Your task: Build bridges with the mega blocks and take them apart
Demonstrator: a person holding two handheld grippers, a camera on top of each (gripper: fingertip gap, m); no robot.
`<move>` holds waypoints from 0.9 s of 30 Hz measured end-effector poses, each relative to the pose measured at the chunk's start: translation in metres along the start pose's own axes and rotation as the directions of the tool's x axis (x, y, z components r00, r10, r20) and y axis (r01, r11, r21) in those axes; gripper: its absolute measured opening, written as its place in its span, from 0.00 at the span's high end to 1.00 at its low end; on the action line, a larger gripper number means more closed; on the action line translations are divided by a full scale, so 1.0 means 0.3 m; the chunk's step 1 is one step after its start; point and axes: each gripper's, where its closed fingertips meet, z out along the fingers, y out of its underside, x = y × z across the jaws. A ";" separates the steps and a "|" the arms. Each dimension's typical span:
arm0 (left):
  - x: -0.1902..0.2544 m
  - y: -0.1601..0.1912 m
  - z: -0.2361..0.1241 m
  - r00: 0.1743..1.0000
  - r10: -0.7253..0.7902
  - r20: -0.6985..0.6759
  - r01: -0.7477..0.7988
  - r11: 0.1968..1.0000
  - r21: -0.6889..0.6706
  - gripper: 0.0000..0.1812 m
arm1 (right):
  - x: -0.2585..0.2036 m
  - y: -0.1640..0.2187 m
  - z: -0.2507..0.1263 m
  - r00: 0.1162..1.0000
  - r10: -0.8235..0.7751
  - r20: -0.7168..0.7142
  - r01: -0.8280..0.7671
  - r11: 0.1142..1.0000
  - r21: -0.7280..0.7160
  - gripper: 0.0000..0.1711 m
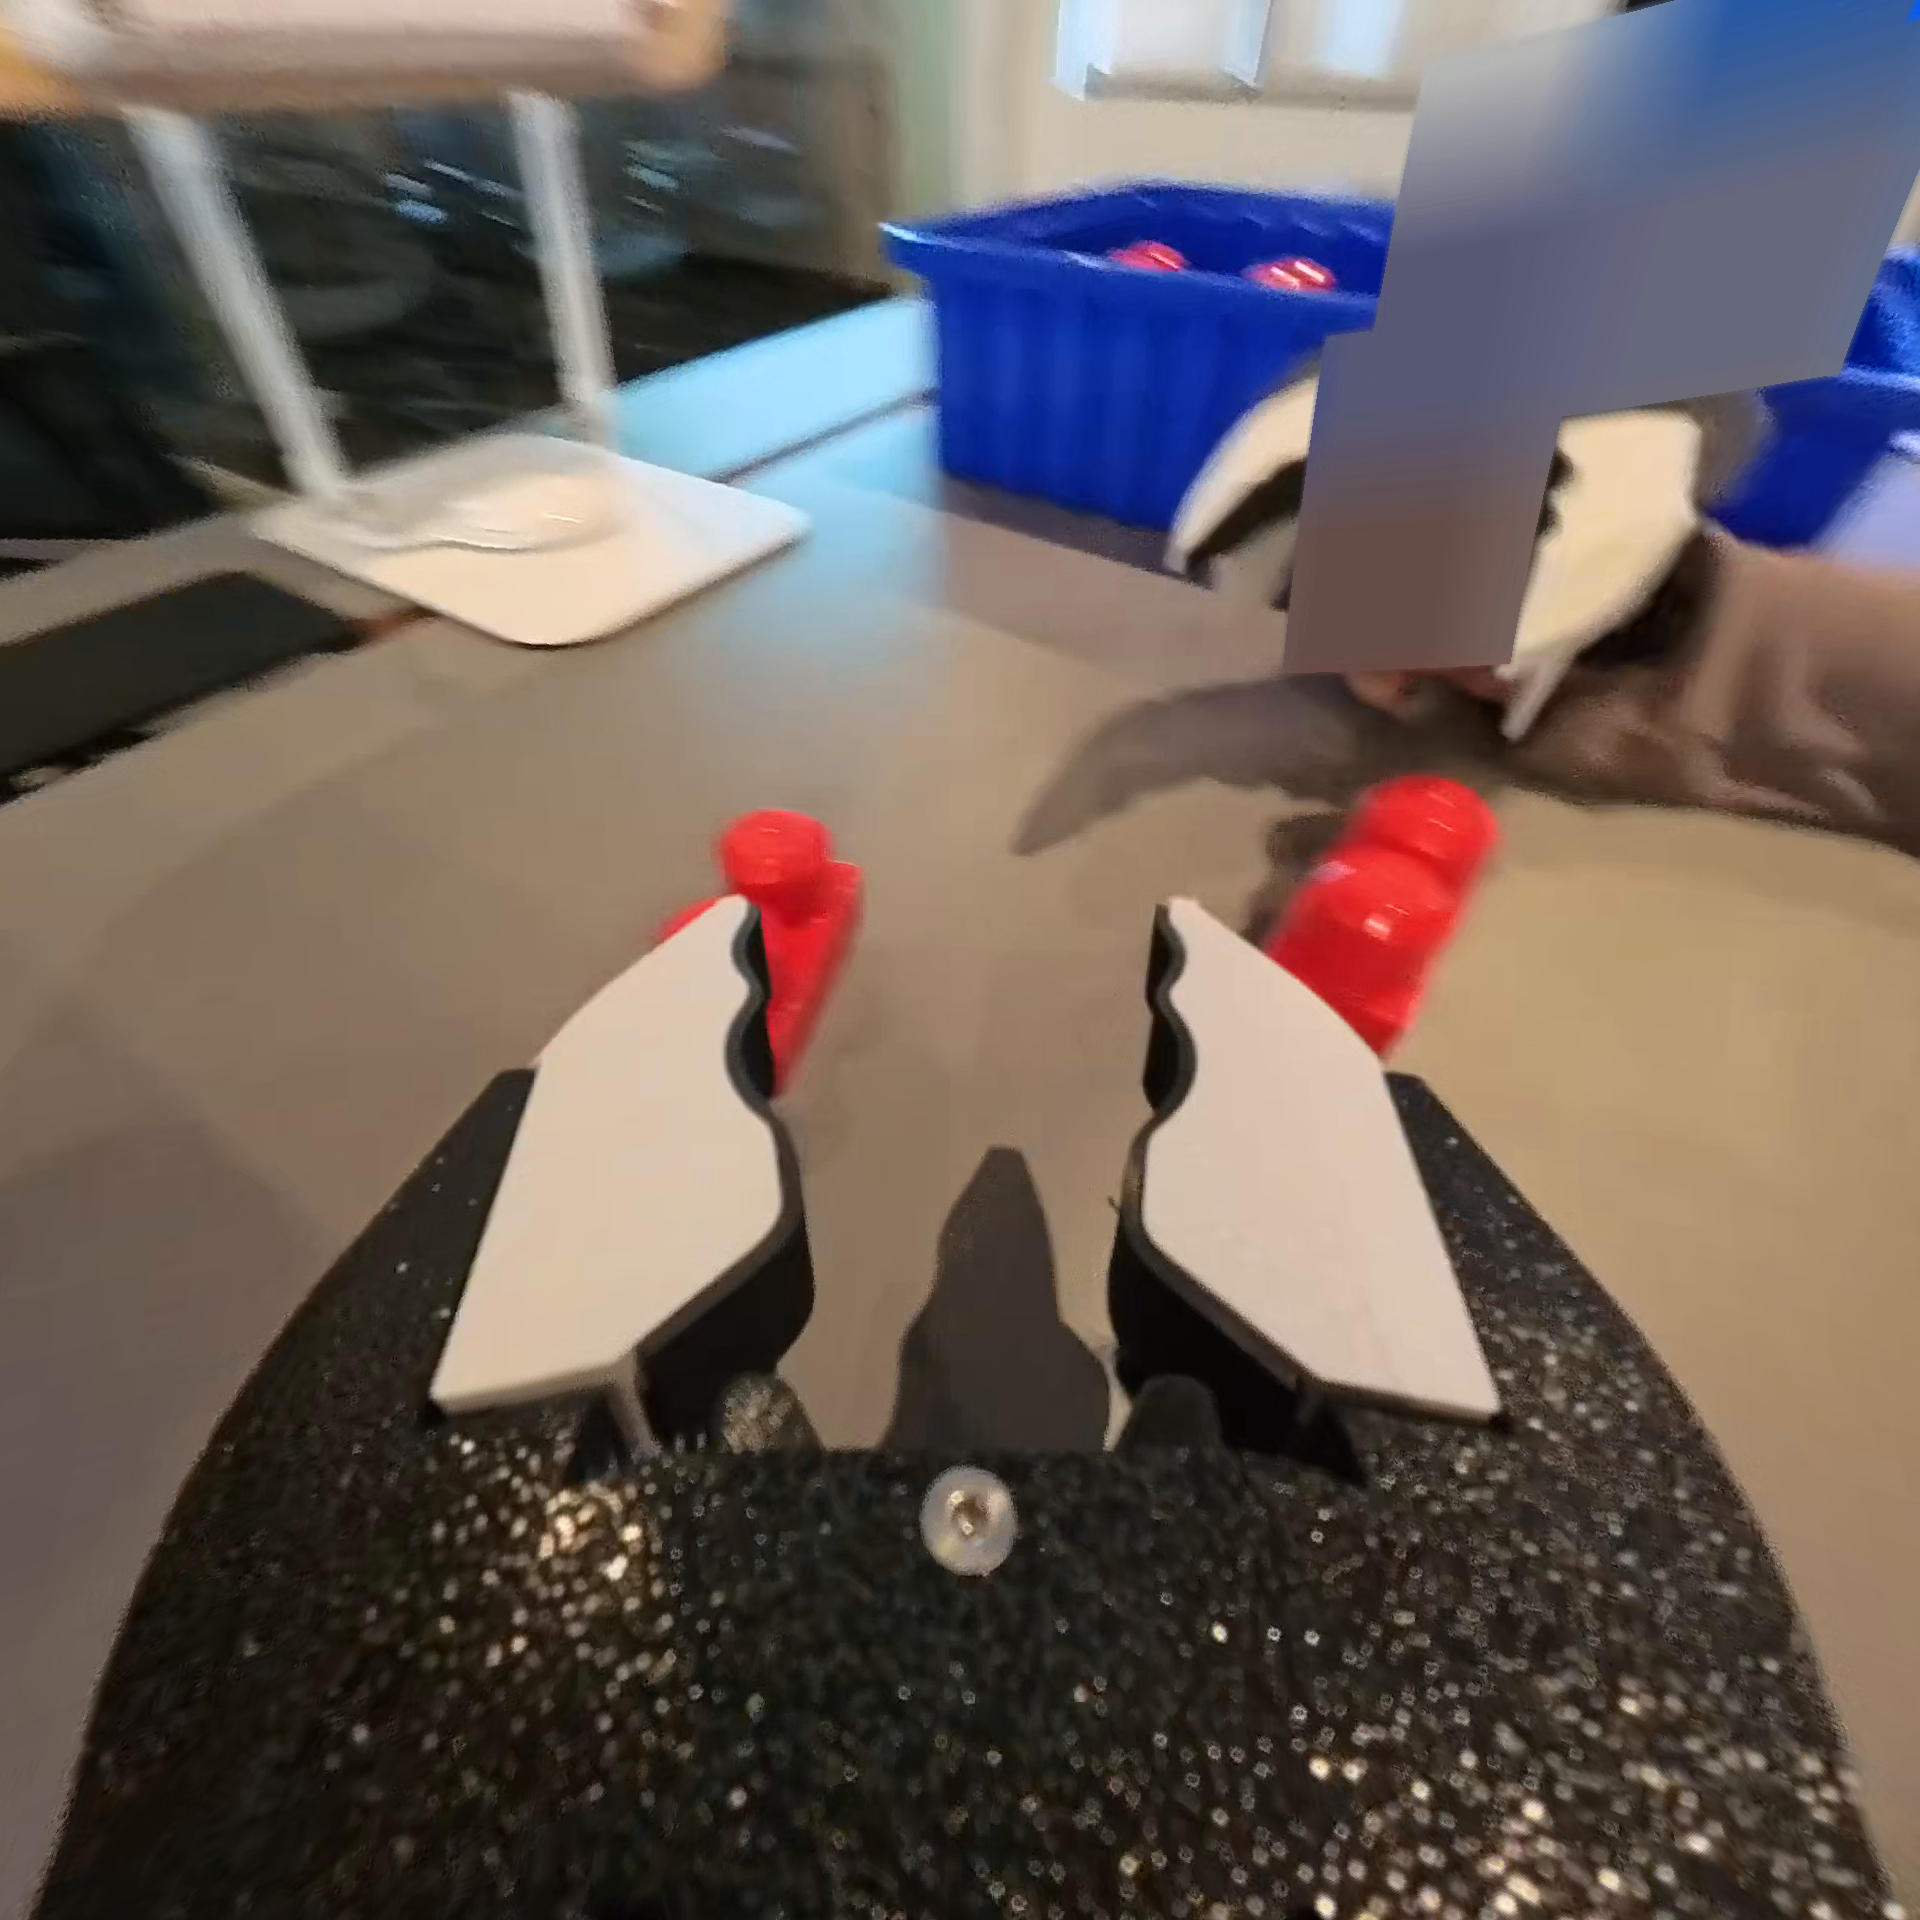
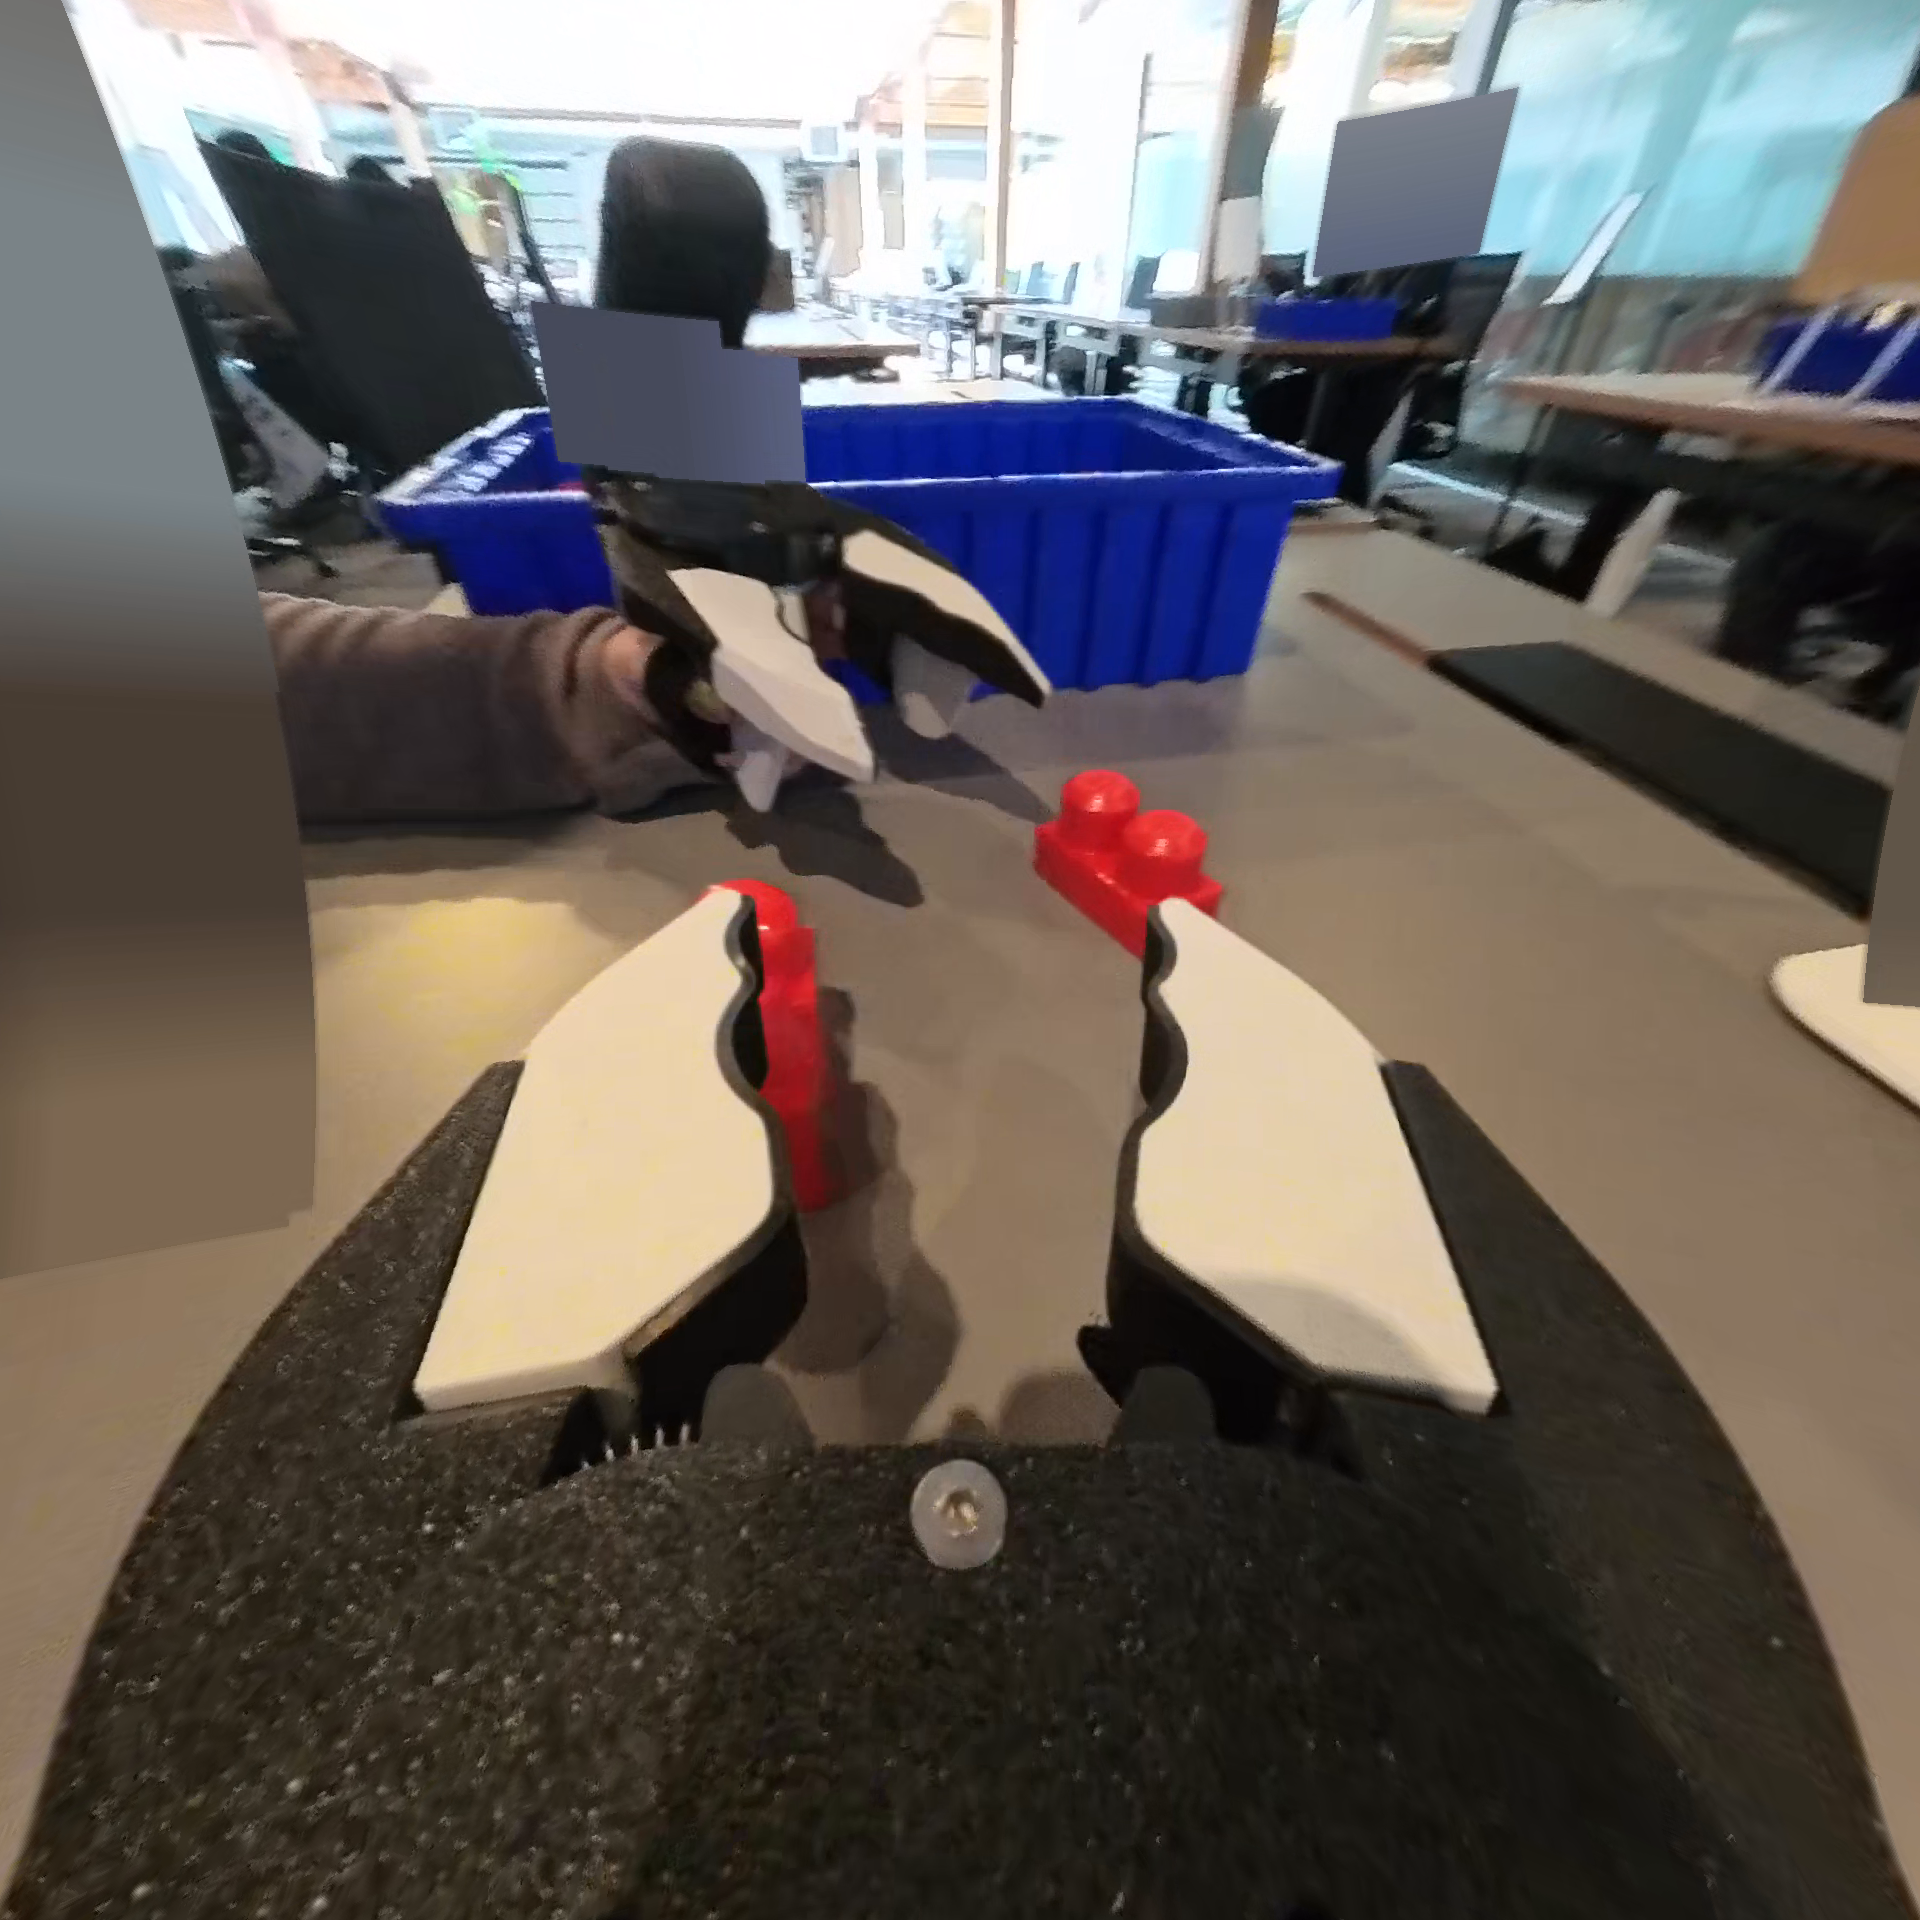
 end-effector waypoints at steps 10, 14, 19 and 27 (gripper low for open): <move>-0.053 -0.105 -0.054 0.970 0.108 0.216 -0.161 0.957 0.241 0.64 | 0.216 0.063 0.188 0.993 -0.113 0.035 0.118 0.973 -0.200 0.63; -0.062 -0.120 -0.070 0.969 0.094 0.230 -0.159 0.947 0.279 0.66 | 0.220 0.115 0.292 0.978 -0.018 0.210 0.086 0.944 -0.319 0.63; -0.055 -0.122 -0.065 0.973 0.096 0.209 -0.155 0.946 0.286 0.66 | 0.189 0.199 0.373 0.945 0.036 0.324 0.129 0.872 -0.473 0.64; -0.041 -0.132 -0.068 0.976 0.105 0.192 -0.162 0.937 0.309 0.62 | 0.171 0.212 0.400 0.950 -0.041 0.309 0.194 0.853 -0.484 0.80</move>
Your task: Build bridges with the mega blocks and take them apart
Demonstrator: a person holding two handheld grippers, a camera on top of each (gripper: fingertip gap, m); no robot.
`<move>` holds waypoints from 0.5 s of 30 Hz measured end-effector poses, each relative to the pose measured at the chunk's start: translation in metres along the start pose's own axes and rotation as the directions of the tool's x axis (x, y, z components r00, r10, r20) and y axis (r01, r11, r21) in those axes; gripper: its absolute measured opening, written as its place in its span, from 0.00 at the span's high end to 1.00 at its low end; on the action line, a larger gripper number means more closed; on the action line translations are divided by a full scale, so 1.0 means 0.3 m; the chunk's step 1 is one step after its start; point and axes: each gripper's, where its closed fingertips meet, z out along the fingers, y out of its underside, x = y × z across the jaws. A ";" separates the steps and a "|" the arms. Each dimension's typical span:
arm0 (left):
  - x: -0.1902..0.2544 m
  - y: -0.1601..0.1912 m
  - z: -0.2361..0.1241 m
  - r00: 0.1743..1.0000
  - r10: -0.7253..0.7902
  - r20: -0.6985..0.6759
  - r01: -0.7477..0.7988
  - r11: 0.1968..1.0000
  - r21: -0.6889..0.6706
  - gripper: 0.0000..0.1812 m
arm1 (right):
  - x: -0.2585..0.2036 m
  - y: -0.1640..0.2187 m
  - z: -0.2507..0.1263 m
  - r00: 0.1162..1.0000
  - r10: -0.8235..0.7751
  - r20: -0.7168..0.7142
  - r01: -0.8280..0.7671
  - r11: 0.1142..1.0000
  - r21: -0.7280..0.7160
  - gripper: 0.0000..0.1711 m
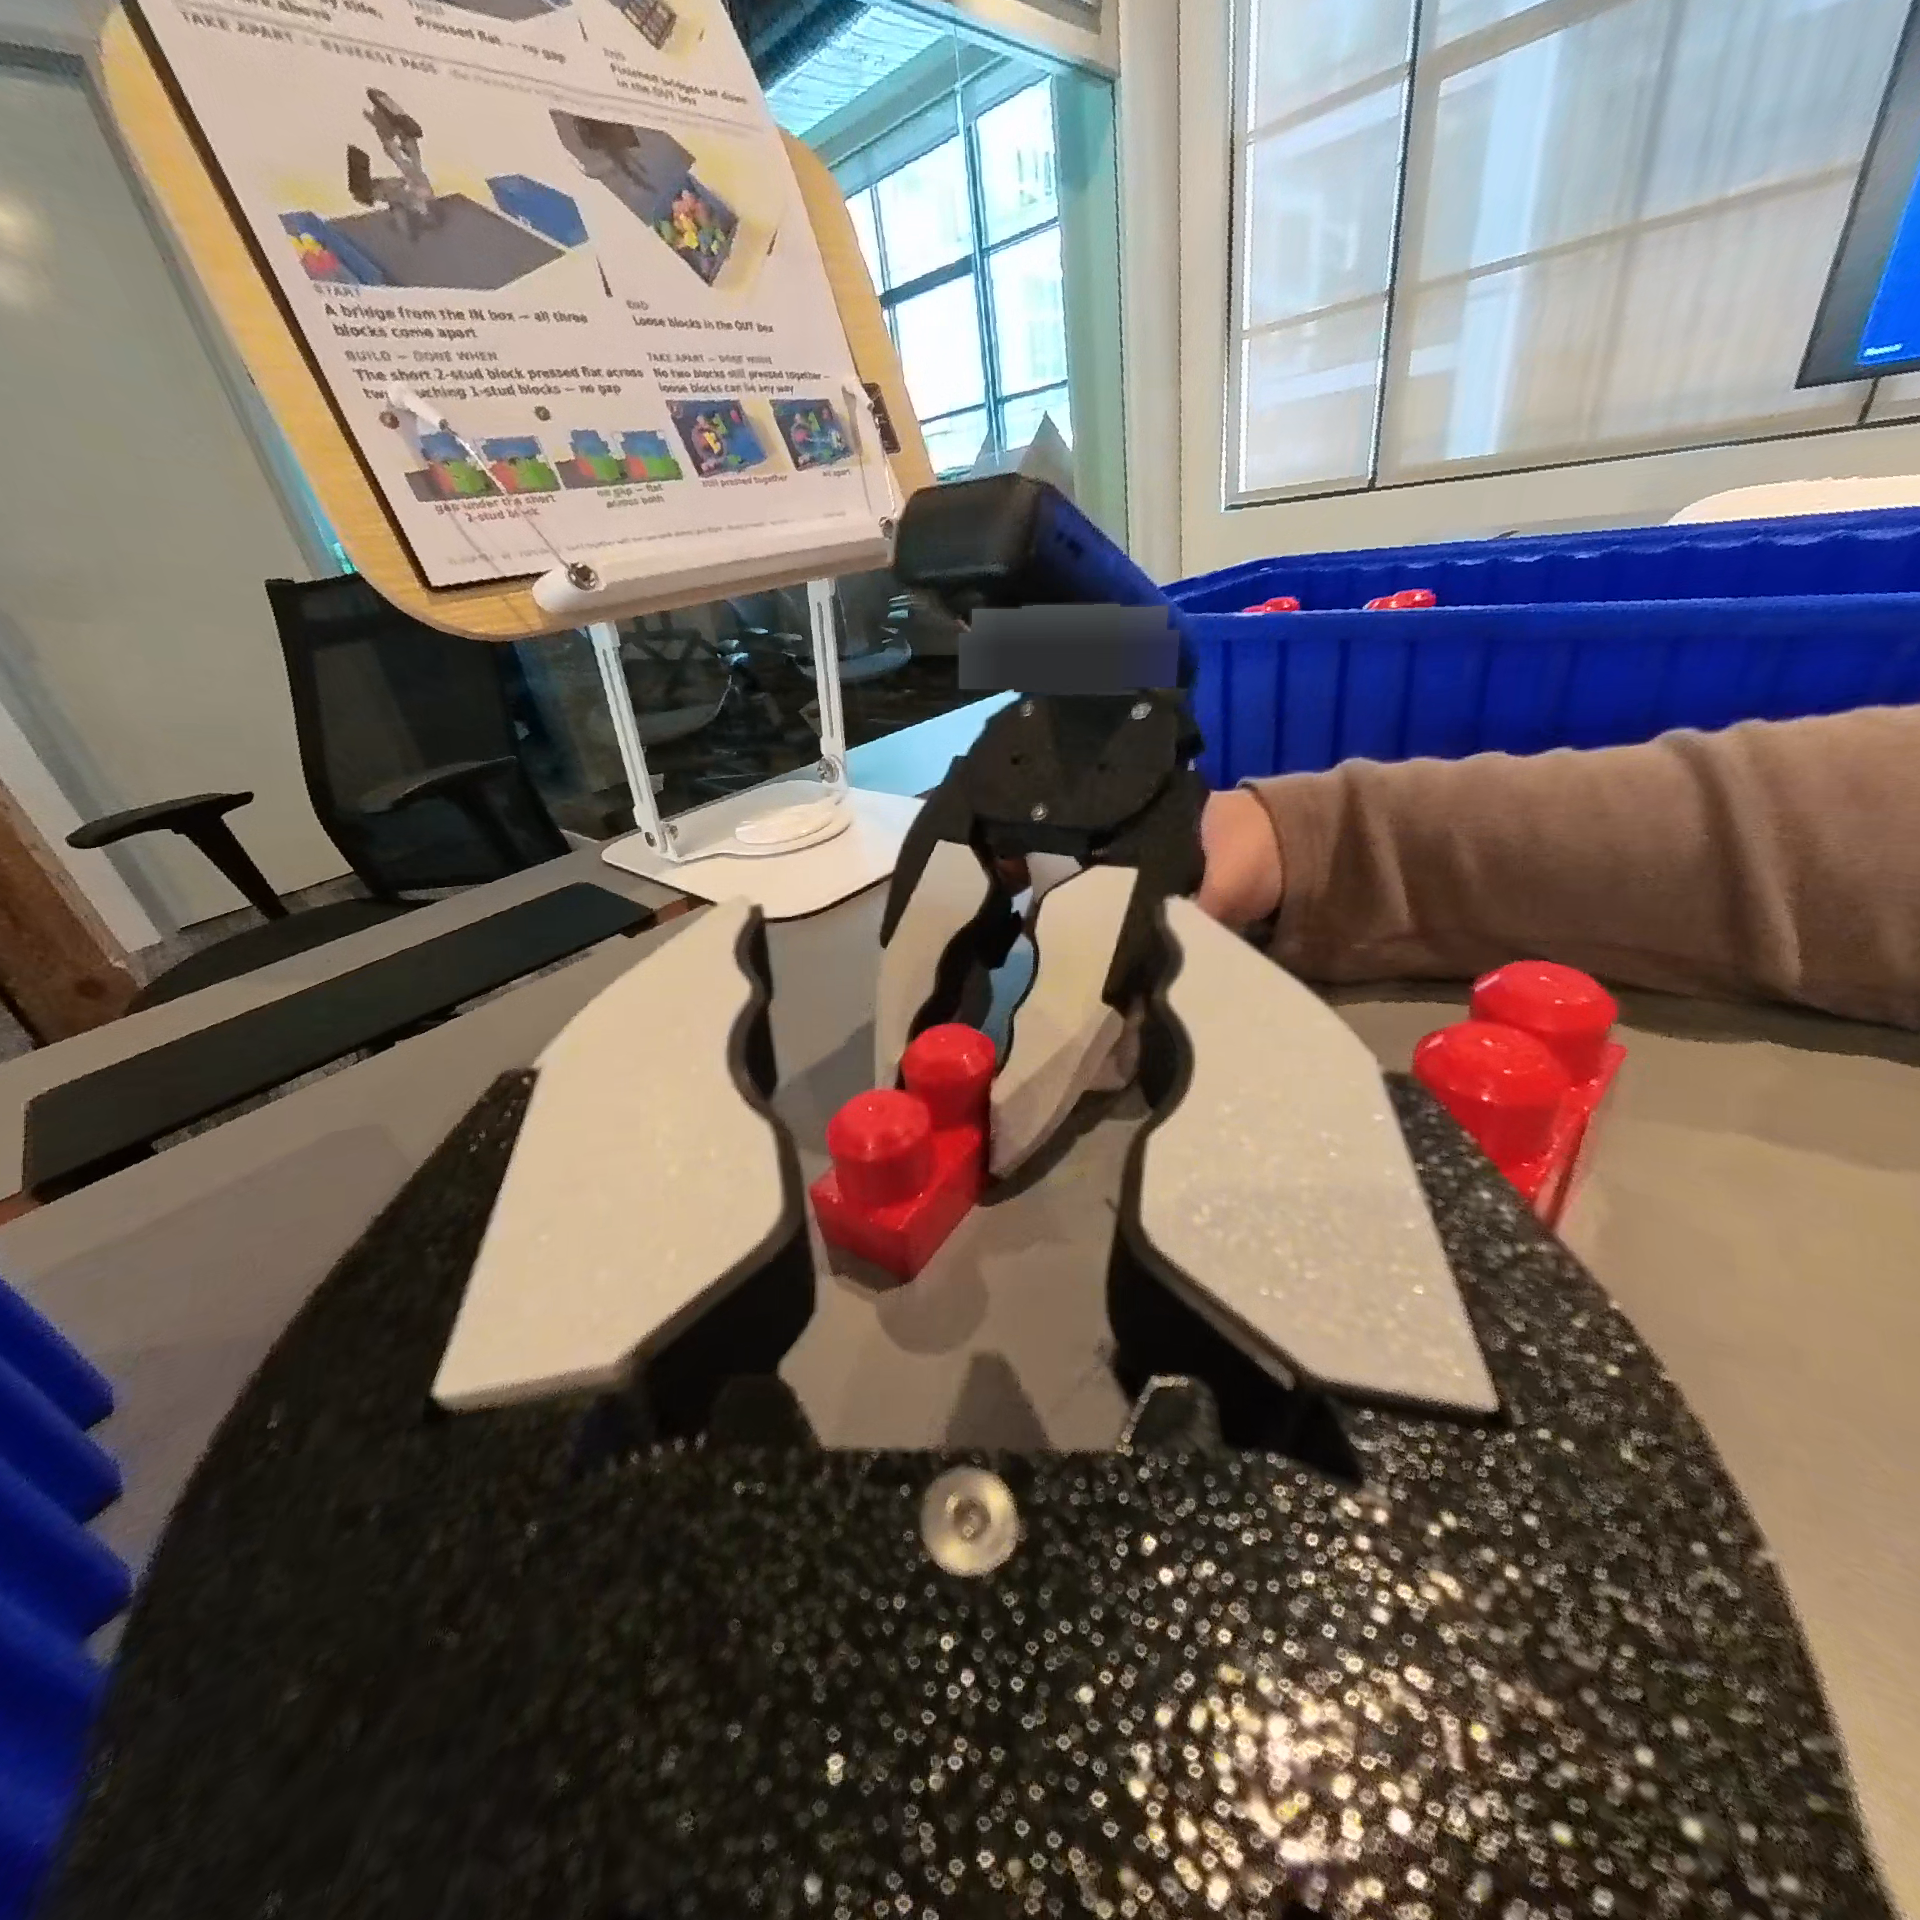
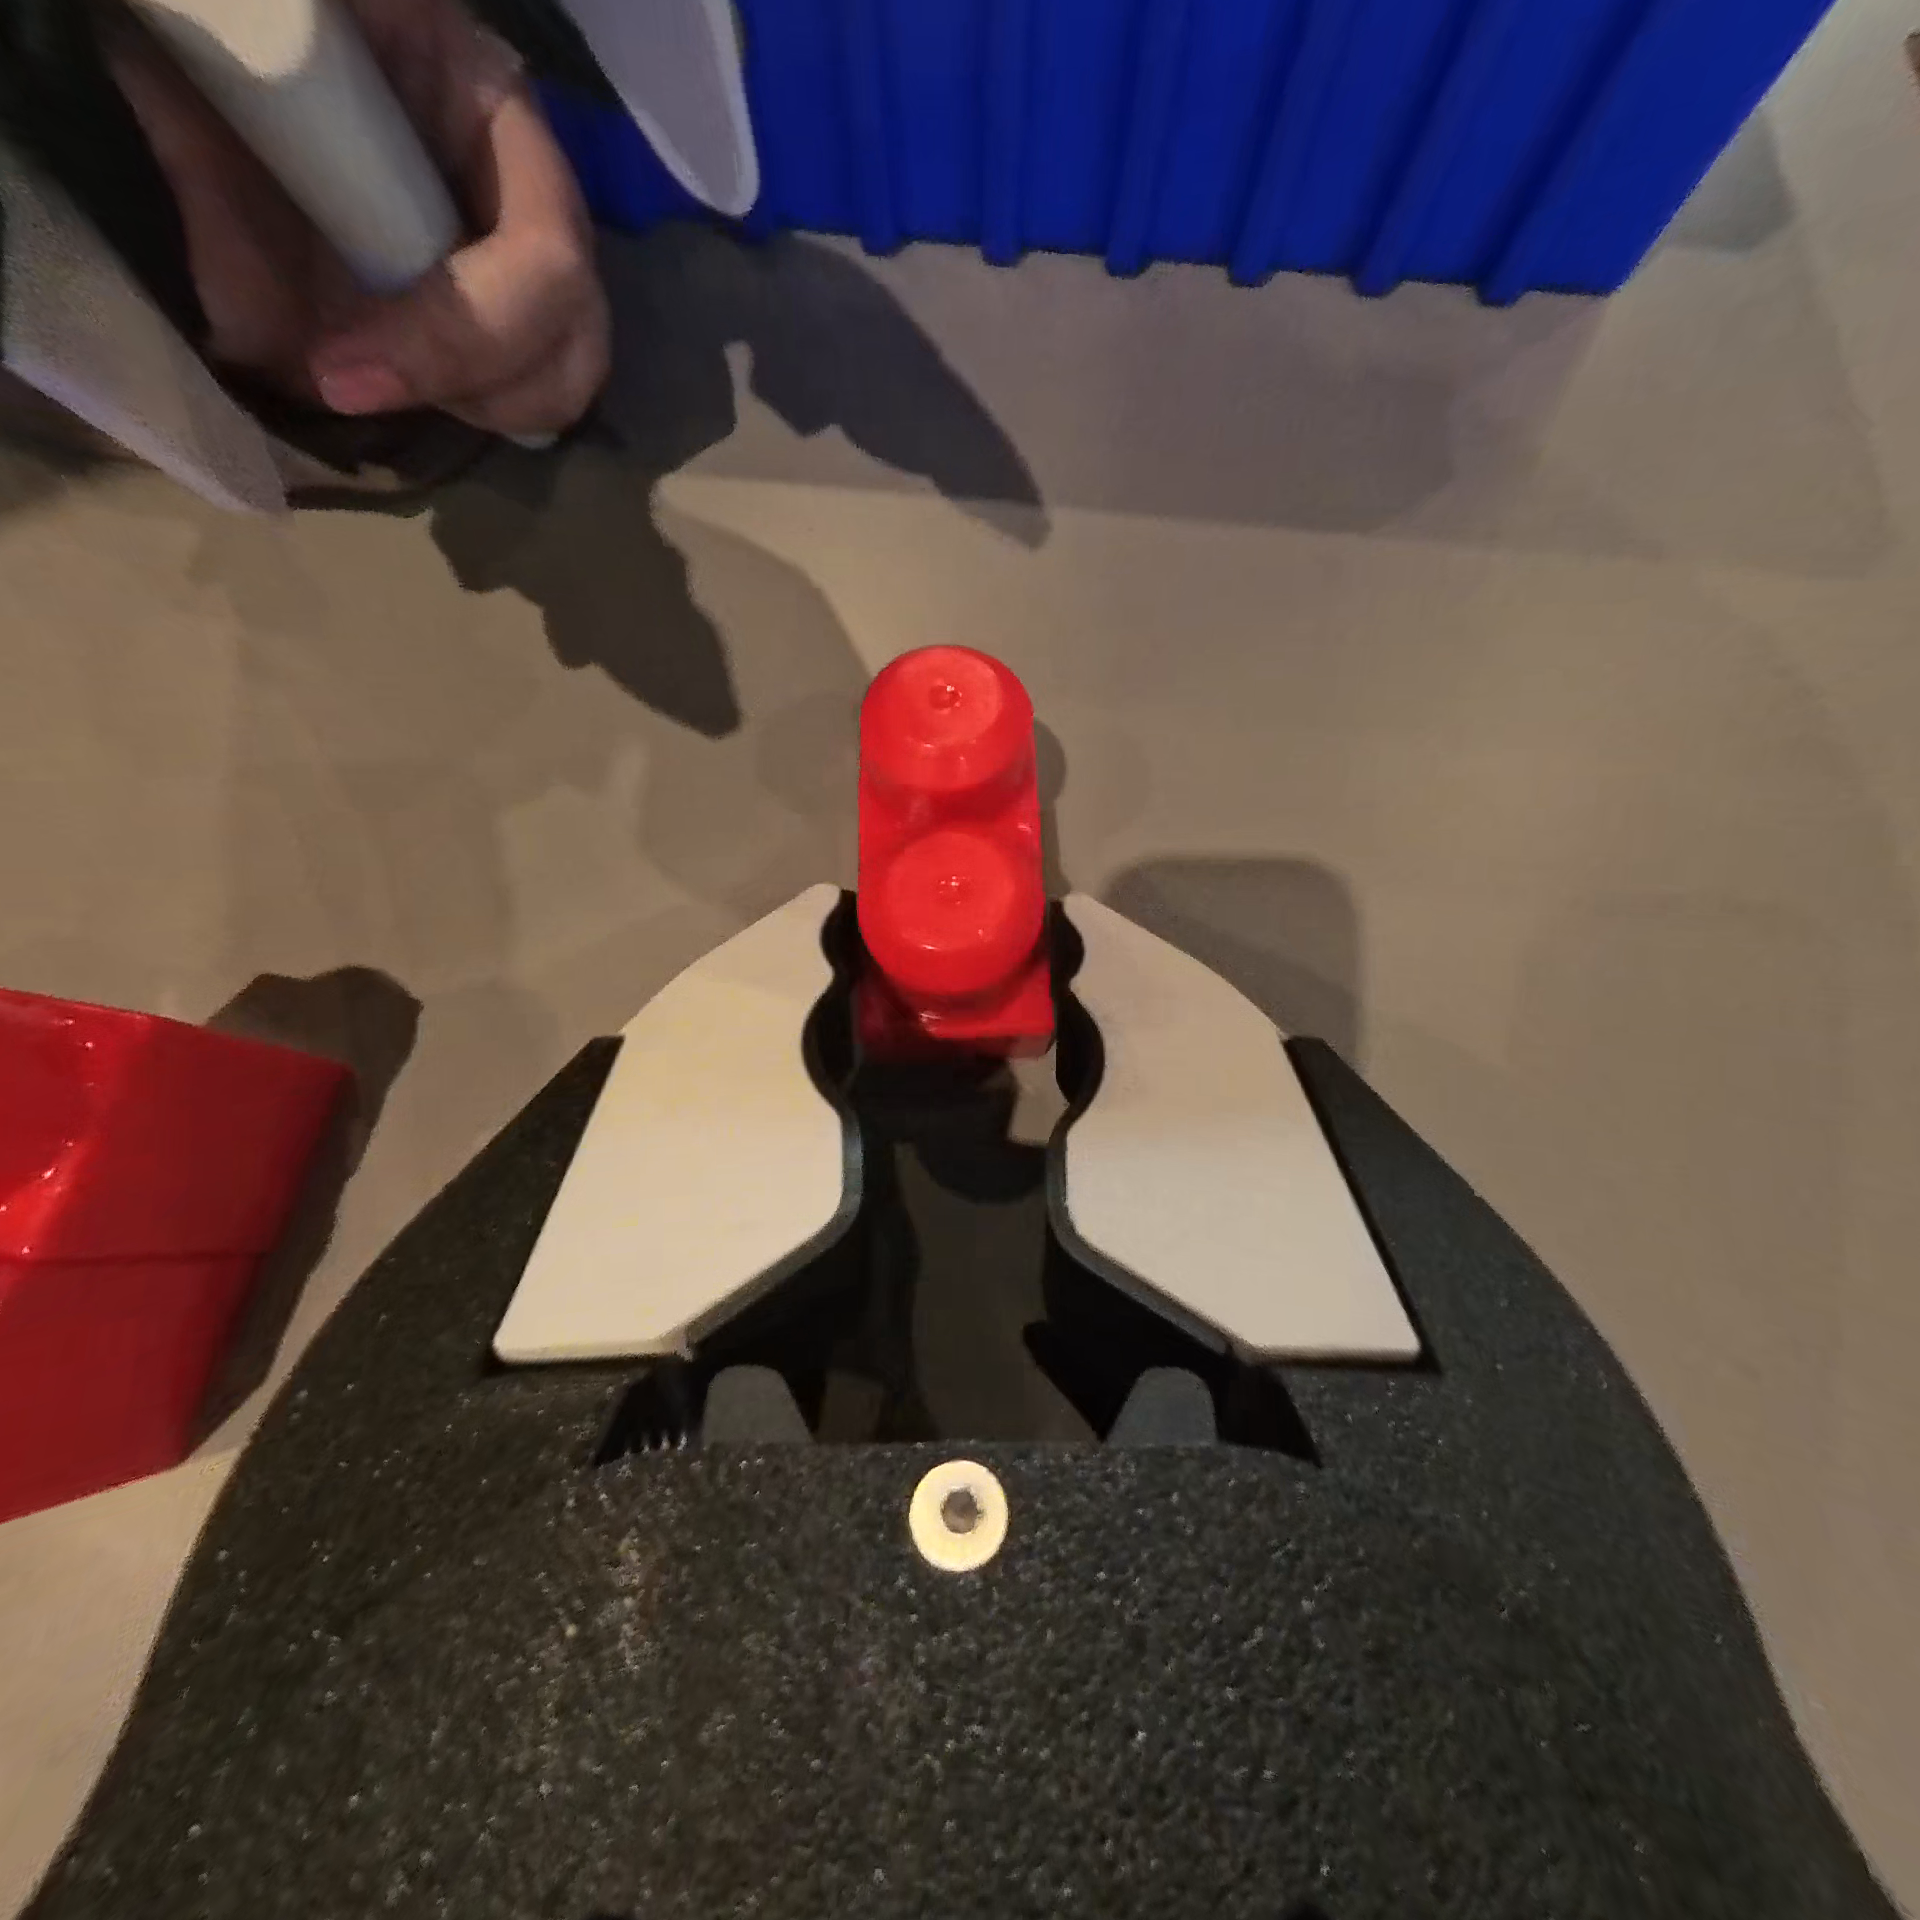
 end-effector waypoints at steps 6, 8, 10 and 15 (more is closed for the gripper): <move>0.023 -0.008 -0.005 0.999 0.009 -0.032 -0.009 1.000 0.012 0.59 | 0.030 -0.033 -0.100 0.964 0.003 -0.267 0.035 0.990 0.136 0.80; 0.037 -0.013 -0.009 0.999 0.017 -0.052 -0.016 1.000 0.020 0.59 | 0.015 -0.057 -0.186 0.945 0.065 -0.319 0.004 0.978 0.210 0.80; 0.046 -0.015 -0.010 0.998 0.017 -0.066 -0.016 1.000 0.022 0.60 | -0.040 -0.078 -0.260 0.942 0.119 -0.315 -0.030 0.961 0.275 0.80; 0.078 -0.019 -0.008 0.991 -0.013 -0.133 0.015 1.000 0.015 0.66 | -0.242 -0.067 -0.349 0.941 0.106 -0.320 -0.036 0.976 0.214 0.80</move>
